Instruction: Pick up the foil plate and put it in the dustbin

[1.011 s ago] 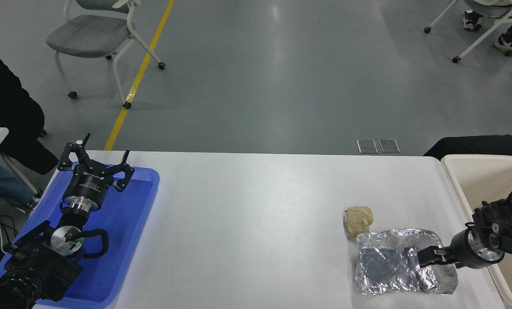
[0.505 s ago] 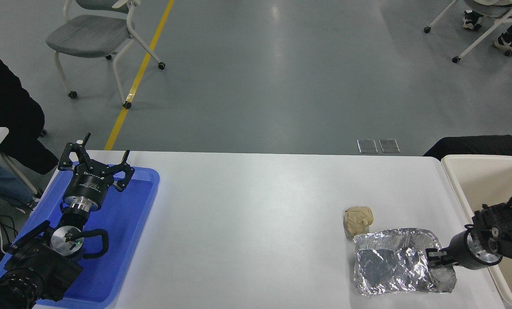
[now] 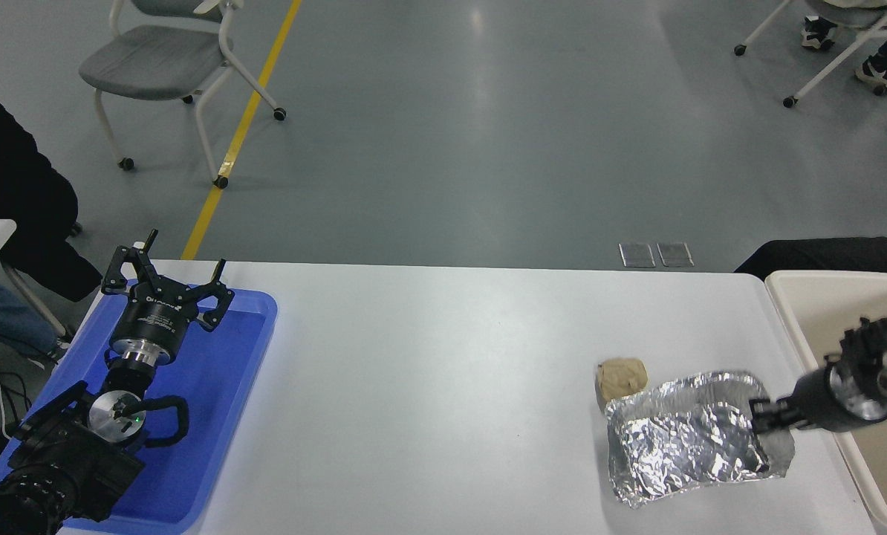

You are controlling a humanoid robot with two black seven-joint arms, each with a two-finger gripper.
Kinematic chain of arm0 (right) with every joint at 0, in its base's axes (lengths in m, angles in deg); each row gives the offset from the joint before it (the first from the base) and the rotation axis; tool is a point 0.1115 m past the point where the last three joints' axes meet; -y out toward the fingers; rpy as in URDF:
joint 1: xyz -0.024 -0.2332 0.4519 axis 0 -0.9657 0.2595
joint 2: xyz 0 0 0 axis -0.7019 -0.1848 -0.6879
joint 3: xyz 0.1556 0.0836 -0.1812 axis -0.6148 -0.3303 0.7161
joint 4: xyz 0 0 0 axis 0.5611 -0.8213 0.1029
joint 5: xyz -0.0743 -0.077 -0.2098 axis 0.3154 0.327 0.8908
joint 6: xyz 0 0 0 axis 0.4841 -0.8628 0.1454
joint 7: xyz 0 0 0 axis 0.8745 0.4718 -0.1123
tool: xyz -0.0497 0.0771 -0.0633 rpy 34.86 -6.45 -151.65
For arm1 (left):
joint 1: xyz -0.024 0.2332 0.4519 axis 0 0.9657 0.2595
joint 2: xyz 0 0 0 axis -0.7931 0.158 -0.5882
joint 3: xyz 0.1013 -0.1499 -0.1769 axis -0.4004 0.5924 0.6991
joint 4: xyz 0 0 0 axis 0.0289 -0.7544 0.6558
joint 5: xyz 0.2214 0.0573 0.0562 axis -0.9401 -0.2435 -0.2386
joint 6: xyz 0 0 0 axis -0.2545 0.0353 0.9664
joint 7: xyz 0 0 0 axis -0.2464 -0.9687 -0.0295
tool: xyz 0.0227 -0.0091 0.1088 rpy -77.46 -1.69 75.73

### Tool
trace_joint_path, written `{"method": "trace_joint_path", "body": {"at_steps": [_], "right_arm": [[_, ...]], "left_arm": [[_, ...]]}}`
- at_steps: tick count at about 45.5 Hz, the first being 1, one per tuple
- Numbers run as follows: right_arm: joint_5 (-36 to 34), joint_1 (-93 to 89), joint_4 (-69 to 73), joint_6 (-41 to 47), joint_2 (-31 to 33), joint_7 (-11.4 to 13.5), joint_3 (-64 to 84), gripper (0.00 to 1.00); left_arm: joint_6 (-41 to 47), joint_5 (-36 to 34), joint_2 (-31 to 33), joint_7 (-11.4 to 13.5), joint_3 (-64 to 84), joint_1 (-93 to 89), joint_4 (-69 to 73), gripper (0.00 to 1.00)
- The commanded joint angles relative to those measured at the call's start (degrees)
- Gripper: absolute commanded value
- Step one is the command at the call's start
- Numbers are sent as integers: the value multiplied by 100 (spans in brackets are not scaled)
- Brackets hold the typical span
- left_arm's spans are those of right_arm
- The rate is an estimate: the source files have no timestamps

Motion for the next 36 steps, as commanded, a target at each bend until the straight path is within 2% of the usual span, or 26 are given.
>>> {"method": "trace_joint_path", "body": {"at_steps": [1,6,17,25,36], "right_arm": [[-127,2368,646,894,485,27,1227,0],[-434,3687,918,1017,354,1,2422,0],[-1418,5717,1682,1087,-472,-43,4418,0],[-1612,6229,2000,1087,-780,-43,4718,0],[-1604,6405,2079,1122,-798,-25,4771,0]], "left_arm": [[0,0,7,4,0,1,0,100],[0,0,7,4,0,-7,0,100],[0,0,-2,4,0,1,0,100],[0,0,-2,4,0,1,0,100],[0,0,-11,4,0,10,0,100]]}}
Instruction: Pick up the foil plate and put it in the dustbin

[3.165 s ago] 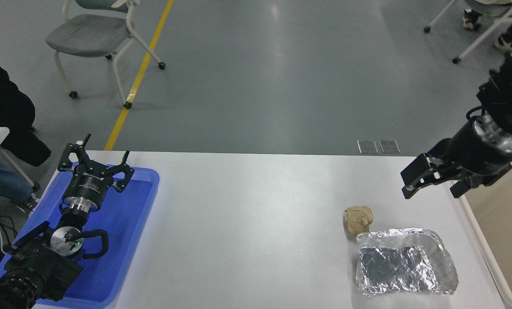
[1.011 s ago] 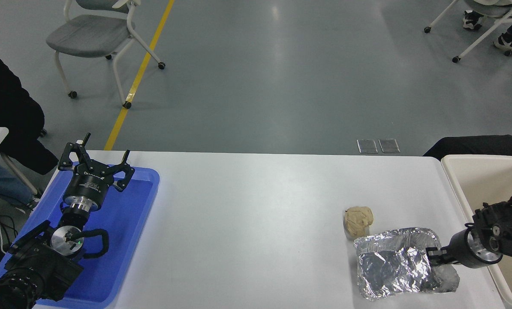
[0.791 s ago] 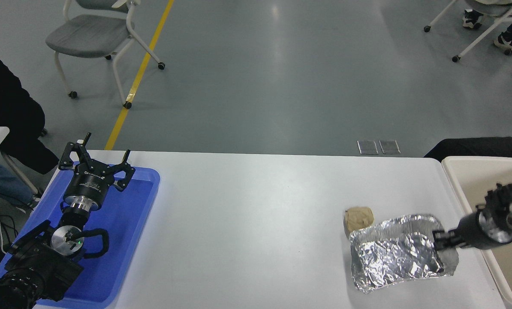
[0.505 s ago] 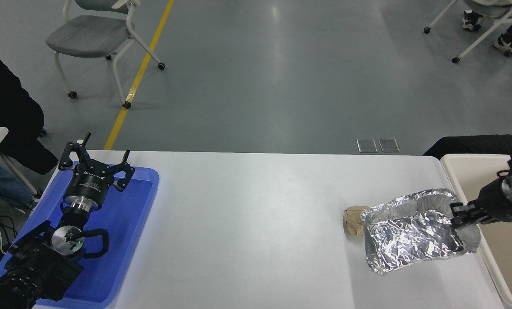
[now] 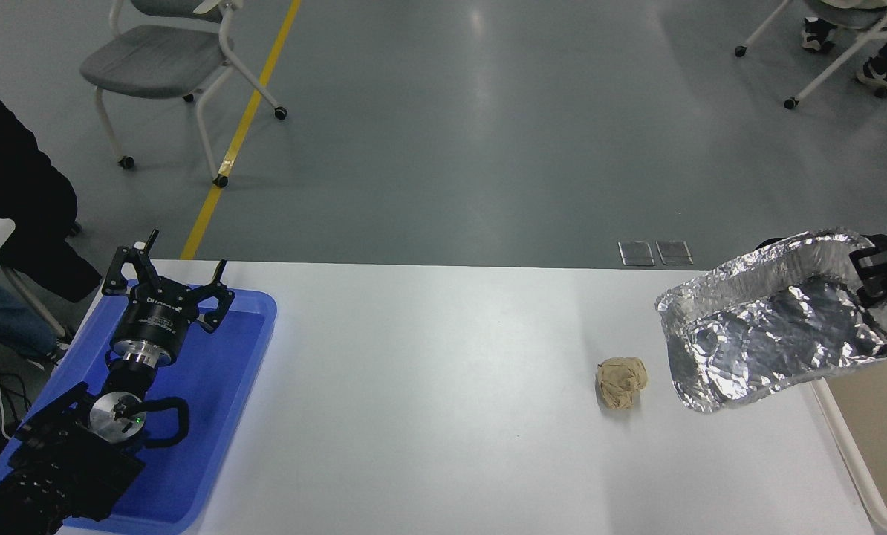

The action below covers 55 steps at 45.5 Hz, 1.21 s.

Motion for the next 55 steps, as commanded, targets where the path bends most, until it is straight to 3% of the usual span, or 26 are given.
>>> {"method": "trace_joint_path", "body": {"at_steps": [1,16,22,31,44,55], "right_arm": [[-139,495,211,50,-132,12,342,0],[203,30,-526,41,176,56,316,0],[765,-751,-1712,-20,501,3,167,0],[915,-2658,-3637,-125,835,-163,-702,0],[828,-6296,-5914,-2383,616,-278,-1836,0],[819,-8187,-7057,-3201,-87,-225,-2865,0]], "left_arm": [[0,0,-8,0,0,0,5,100],[0,0,-8,0,0,8,5,100],[0,0,-8,0,0,8,5,100],[0,0,-8,0,0,8,5,100],[0,0,-8,0,0,-1,5,100],[0,0,-8,0,0,-1,5,100]]}}
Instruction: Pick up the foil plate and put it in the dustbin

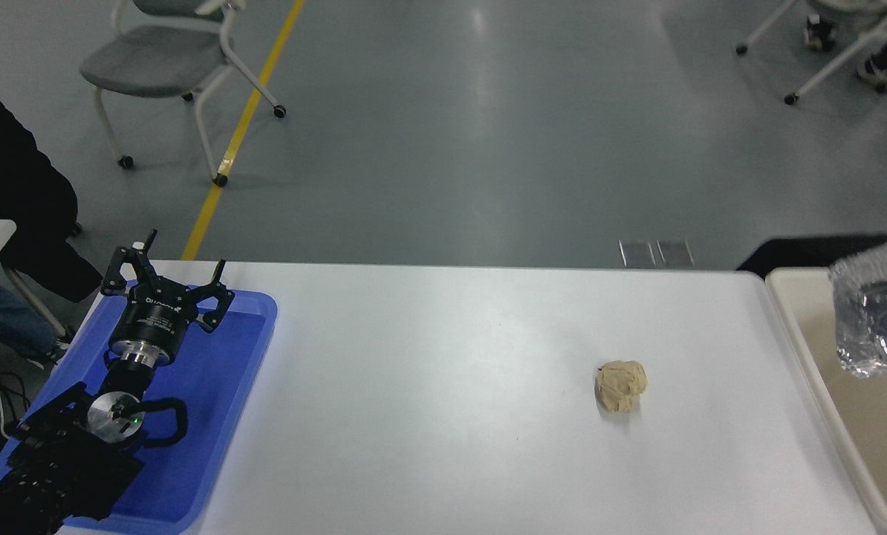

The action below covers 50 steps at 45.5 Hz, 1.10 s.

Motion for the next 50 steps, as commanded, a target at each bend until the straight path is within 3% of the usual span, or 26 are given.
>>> {"method": "trace_joint_path", "body": {"at_steps": [1,15,16,18,19,50], "right_arm": [[-8,-2216,-1485,-1078,-627,17,-961,0],[-8,-2560,-1530,-1430,-979,210,-1155,1],[-8,-2560,-1530,-1430,-988,210,-1164,20],[-8,-2560,-1539,-1430,-1015,210,-1234,91],[-8,-2560,-1530,-1421,-1032,219,-1269,100],[-17,-2209,-1495,-1369,-1138,193,-1340,100]], "left_arm": [[0,0,0,0,0,-3,3,100],[0,0,0,0,0,-3,3,100],[0,0,0,0,0,-3,3,100],[0,0,0,0,0,-3,-15,100],[0,0,0,0,0,-3,3,100],[0,0,0,0,0,-3,3,100]]}}
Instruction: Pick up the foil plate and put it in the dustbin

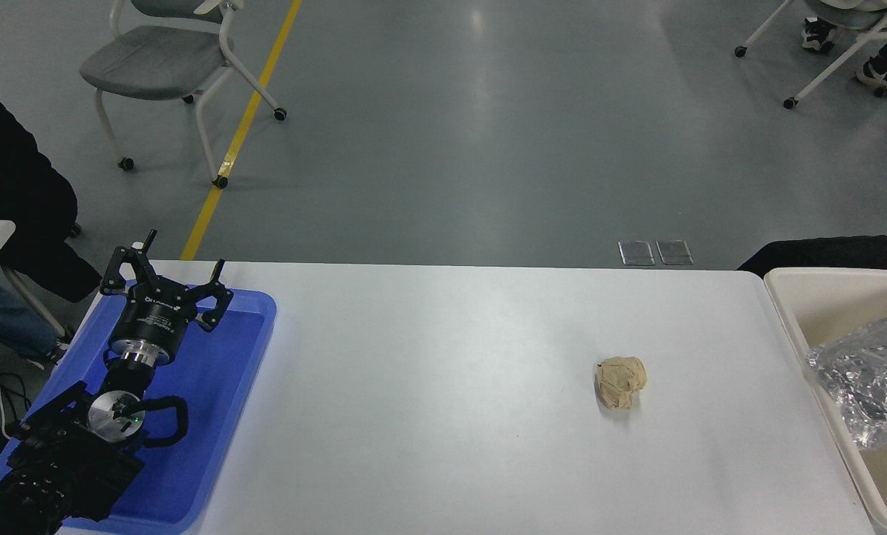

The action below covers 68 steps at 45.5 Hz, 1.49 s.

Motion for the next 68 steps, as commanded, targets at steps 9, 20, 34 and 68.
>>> {"method": "trace_joint_path", "body": {"at_steps": [9,20,34,68], "right_arm": [[8,72,-51,-21,36,-9,13,100],[-9,327,46,14,1,-27,-13,100],[-18,2927,3637,901,1073,26,452,100],[-2636,6840,7605,2984,-736,114,1674,100]], "left_arm": [[0,0,0,0,0,0,-17,100],[0,0,0,0,0,0,0,100],[0,0,9,-9,0,-9,0,100],[0,0,0,0,0,8,0,100]]}}
